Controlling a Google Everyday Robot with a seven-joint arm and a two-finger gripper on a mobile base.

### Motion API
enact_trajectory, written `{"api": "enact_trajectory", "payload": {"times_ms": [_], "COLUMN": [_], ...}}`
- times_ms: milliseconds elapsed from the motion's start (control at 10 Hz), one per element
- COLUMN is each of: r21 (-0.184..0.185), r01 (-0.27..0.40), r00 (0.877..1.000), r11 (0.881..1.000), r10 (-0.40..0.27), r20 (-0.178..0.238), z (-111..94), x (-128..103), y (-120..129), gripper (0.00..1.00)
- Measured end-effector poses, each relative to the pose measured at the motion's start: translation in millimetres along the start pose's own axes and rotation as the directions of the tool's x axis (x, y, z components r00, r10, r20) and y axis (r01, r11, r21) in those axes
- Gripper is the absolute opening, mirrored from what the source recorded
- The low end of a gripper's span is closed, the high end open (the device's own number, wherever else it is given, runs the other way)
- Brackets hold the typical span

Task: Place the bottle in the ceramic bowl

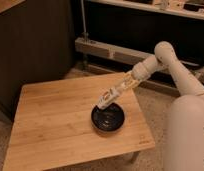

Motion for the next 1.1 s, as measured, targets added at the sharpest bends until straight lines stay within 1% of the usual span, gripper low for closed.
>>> {"api": "enact_trajectory", "payload": {"times_ms": [100, 200, 300, 400, 500, 600, 700, 800, 900, 1100], "r21": [-0.03, -0.055, -0.06, -0.028, -0.068, -0.106, -0.137, -0.168, -0.188, -0.194], "r01": [-0.004, 0.005, 0.004, 0.002, 0.015, 0.036, 0.049, 0.058, 0.06, 0.055], "r00": [0.999, 0.998, 0.998, 1.0, 1.0, 0.999, 0.998, 0.996, 0.995, 0.995], "r11": [1.0, 0.998, 0.998, 1.0, 0.998, 0.994, 0.989, 0.984, 0.98, 0.979], "r10": [0.005, -0.001, -0.001, -0.001, -0.015, -0.039, -0.054, -0.07, -0.075, -0.07], "r20": [0.035, 0.066, 0.058, 0.007, -0.005, -0.02, -0.035, -0.062, -0.071, -0.071], "z": [3.2, 3.5, 4.2, -1.5, 9.8, 15.1, 22.4, 24.2, 29.7, 30.6], "x": [0.9, -6.1, -5.3, 0.7, 2.5, -2.0, -3.7, -2.6, -0.8, 3.8], "y": [5.9, 11.0, 13.1, 7.9, 9.7, 14.8, 18.3, 23.8, 24.0, 24.6], "gripper": [0.35, 0.37, 0.38, 0.44, 0.55, 0.65, 0.72, 0.79, 0.8, 0.8]}}
